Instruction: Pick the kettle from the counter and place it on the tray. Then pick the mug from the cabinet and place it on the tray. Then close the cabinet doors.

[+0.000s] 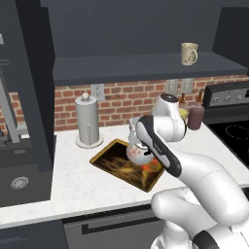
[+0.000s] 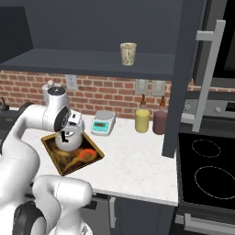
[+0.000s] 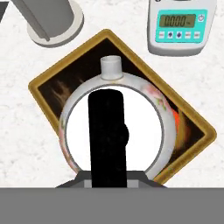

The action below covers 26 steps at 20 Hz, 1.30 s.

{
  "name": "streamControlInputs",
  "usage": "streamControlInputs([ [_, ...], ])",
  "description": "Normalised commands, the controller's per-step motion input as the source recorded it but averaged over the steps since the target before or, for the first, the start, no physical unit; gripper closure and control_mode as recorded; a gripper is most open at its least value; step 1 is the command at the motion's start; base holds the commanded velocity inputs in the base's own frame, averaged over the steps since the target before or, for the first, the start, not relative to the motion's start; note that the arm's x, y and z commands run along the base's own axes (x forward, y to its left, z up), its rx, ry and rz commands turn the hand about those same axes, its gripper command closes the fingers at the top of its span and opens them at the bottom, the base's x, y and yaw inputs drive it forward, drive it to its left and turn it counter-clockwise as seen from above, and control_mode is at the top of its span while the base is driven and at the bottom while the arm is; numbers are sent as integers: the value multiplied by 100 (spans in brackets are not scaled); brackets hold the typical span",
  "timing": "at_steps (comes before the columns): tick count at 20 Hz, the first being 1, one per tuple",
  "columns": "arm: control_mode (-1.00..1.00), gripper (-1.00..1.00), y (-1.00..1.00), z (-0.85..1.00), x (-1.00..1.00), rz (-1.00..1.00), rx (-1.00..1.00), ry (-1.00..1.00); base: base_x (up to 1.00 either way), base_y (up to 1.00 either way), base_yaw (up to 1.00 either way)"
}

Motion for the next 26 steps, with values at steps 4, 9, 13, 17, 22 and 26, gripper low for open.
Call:
streamControlInputs([
  [4,-100,100,77,-12,31,1,0,6,0,0,0],
  [9,-100,100,40,-17,50,0,0,9,0,0,0],
  [13,-100,100,1,-23,44,0,0,1,0,0,0],
  [17,-100,100,6,-30,49,0,0,1,0,0,0],
  [22,-100,100,11,-36,39,0,0,1,0,0,0],
  [26,-100,100,25,-35,26,0,0,4,0,0,0],
])
